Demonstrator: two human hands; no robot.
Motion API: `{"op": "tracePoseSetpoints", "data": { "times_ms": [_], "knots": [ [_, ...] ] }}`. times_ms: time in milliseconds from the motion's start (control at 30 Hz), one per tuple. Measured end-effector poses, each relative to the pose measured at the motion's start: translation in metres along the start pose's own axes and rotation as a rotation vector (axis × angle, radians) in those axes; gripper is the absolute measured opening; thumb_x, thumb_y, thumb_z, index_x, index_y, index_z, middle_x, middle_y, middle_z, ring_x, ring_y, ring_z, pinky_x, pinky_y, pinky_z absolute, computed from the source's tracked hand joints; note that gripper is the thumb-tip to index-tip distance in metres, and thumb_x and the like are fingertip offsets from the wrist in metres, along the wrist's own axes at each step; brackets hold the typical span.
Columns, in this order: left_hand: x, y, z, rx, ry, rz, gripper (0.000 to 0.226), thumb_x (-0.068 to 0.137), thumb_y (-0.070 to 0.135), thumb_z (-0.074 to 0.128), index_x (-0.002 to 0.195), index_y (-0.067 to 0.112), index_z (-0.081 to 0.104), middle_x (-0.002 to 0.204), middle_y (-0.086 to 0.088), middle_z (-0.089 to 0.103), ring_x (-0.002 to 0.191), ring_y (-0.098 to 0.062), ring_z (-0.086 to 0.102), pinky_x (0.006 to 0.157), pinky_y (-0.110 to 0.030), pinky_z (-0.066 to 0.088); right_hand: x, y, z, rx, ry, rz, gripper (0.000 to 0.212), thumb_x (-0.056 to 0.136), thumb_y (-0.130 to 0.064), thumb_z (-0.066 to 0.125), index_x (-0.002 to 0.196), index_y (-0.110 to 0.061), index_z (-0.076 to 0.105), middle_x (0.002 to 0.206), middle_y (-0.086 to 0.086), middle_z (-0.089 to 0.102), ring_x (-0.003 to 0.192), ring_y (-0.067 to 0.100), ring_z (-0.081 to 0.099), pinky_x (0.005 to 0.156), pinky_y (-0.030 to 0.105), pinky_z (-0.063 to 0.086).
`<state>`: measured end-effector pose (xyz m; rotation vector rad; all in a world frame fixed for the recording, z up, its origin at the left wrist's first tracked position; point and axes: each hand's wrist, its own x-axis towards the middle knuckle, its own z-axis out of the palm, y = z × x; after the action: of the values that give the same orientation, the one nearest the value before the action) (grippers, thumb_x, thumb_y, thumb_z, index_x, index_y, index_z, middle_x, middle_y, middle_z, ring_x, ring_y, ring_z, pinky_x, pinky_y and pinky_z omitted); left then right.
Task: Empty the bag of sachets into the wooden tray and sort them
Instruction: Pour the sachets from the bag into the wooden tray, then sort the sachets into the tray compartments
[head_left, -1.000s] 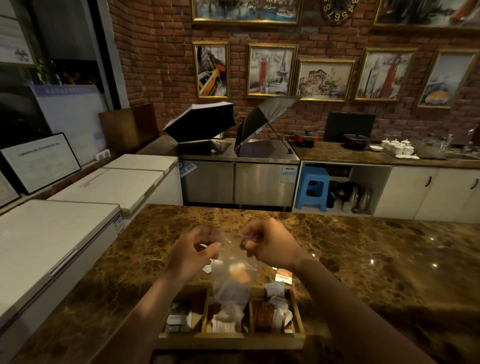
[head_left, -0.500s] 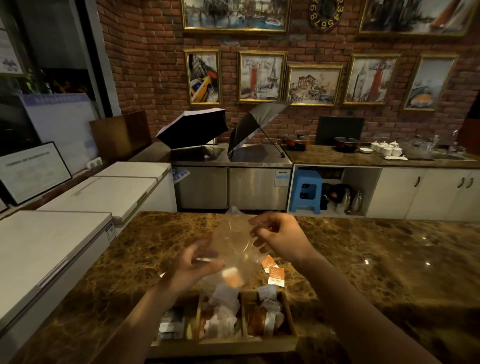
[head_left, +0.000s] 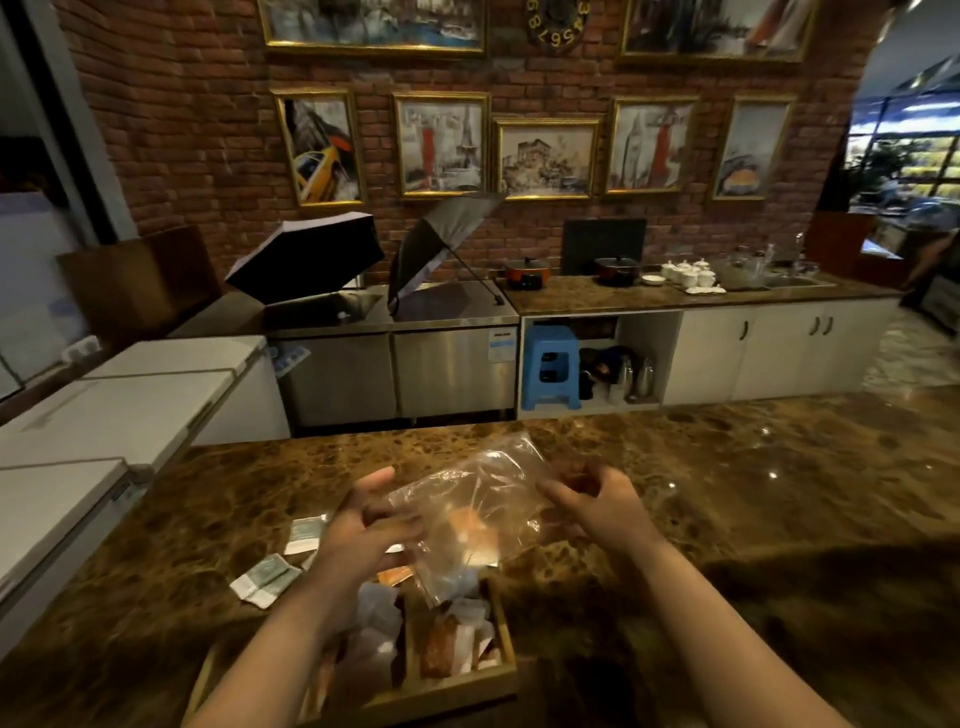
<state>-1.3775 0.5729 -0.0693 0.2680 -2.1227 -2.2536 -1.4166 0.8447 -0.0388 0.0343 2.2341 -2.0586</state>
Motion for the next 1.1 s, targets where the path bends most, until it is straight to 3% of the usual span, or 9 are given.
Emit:
{"op": "tracePoseSetpoints", "data": {
  "times_ms": [233, 367, 467, 533, 800, 900, 967, 1033, 1100],
  "knots": [
    [0.022, -0.016, 0.09, 0.141, 0.053, 0.014, 0.061, 0.079, -0.005, 0.08, 0.128, 0.017, 0.05, 0.119, -0.008, 0.06, 0.083, -0.018, 0.067, 0.052, -0.025, 0.059, -0.002, 0.035, -0.083, 0.024, 0.204, 0.047, 0.023, 0.089, -0.004, 0.073, 0.109, -0.014, 0.066, 0.103, 0.015, 0.073, 0.086, 0.033, 0.075, 0.069, 0.048, 0.065],
    [0.033, -0.031, 0.139, 0.209, 0.069, -0.013, 0.038, 0.078, 0.001, 0.083, 0.107, 0.016, 0.062, 0.114, -0.004, 0.065, 0.086, -0.023, 0.069, 0.07, -0.036, 0.063, -0.013, 0.056, -0.118, -0.012, 0.329, 0.031, 0.018, 0.09, -0.003, 0.073, 0.1, -0.017, 0.069, 0.098, 0.015, 0.074, 0.074, 0.03, 0.073, 0.066, 0.045, 0.062],
    [0.032, -0.036, 0.17, 0.248, 0.019, -0.054, 0.024, 0.084, 0.007, 0.079, 0.1, 0.02, 0.068, 0.104, 0.006, 0.064, 0.084, -0.018, 0.069, 0.064, -0.03, 0.06, -0.018, 0.068, -0.142, -0.08, 0.434, 0.025, 0.019, 0.088, 0.001, 0.074, 0.091, -0.017, 0.069, 0.094, 0.015, 0.074, 0.069, 0.025, 0.072, 0.06, 0.036, 0.063],
    [0.033, -0.043, 0.188, 0.342, -0.001, -0.02, 0.021, 0.084, 0.012, 0.079, 0.096, 0.028, 0.07, 0.106, 0.006, 0.066, 0.085, -0.018, 0.069, 0.07, -0.034, 0.062, -0.019, 0.079, -0.157, -0.179, 0.496, 0.023, 0.02, 0.084, -0.002, 0.079, 0.085, -0.021, 0.071, 0.09, 0.01, 0.076, 0.075, 0.024, 0.074, 0.071, 0.04, 0.064],
    [0.022, -0.07, 0.235, 0.549, -0.281, -0.067, 0.068, 0.084, 0.014, 0.08, 0.137, 0.043, 0.049, 0.12, 0.016, 0.057, 0.106, -0.007, 0.055, 0.088, -0.026, 0.046, -0.034, 0.117, -0.193, -0.328, 0.511, 0.087, 0.015, 0.085, -0.036, 0.08, 0.098, -0.031, 0.076, 0.085, -0.006, 0.077, 0.082, 0.017, 0.075, 0.081, 0.044, 0.063],
    [0.014, -0.078, 0.245, 0.746, -0.339, -0.034, 0.075, 0.086, 0.018, 0.078, 0.148, 0.036, 0.041, 0.127, 0.017, 0.046, 0.123, -0.01, 0.049, 0.095, -0.021, 0.04, -0.04, 0.127, -0.199, -0.468, 0.444, 0.102, 0.025, 0.089, -0.038, 0.074, 0.114, -0.034, 0.074, 0.1, -0.008, 0.076, 0.092, 0.015, 0.073, 0.084, 0.039, 0.061],
    [0.009, -0.085, 0.246, 0.872, -0.321, 0.05, 0.075, 0.088, 0.023, 0.075, 0.152, 0.035, 0.037, 0.158, 0.013, 0.028, 0.146, -0.015, 0.034, 0.109, -0.023, 0.033, -0.044, 0.134, -0.199, -0.657, 0.378, 0.098, 0.037, 0.093, -0.037, 0.067, 0.129, -0.039, 0.065, 0.126, -0.004, 0.067, 0.112, 0.02, 0.068, 0.093, 0.036, 0.057],
    [0.007, -0.094, 0.245, 0.965, -0.349, 0.147, 0.073, 0.091, 0.031, 0.071, 0.153, 0.04, 0.033, 0.169, 0.012, 0.001, 0.151, -0.014, 0.025, 0.117, -0.029, 0.027, -0.044, 0.141, -0.198, -0.865, 0.247, 0.103, 0.055, 0.097, -0.033, 0.06, 0.149, -0.041, 0.044, 0.158, -0.002, 0.041, 0.143, 0.022, 0.044, 0.11, 0.033, 0.043],
    [0.005, -0.102, 0.244, 1.066, -0.417, 0.198, 0.069, 0.094, 0.04, 0.064, 0.153, 0.041, 0.03, 0.168, 0.016, 0.005, 0.151, -0.013, 0.027, 0.119, -0.034, 0.028, -0.045, 0.147, -0.196, -0.978, 0.111, 0.089, 0.06, 0.102, -0.033, 0.051, 0.156, -0.043, 0.028, 0.17, -0.004, 0.015, 0.156, 0.021, 0.018, 0.12, 0.033, 0.03]
  ]
}}
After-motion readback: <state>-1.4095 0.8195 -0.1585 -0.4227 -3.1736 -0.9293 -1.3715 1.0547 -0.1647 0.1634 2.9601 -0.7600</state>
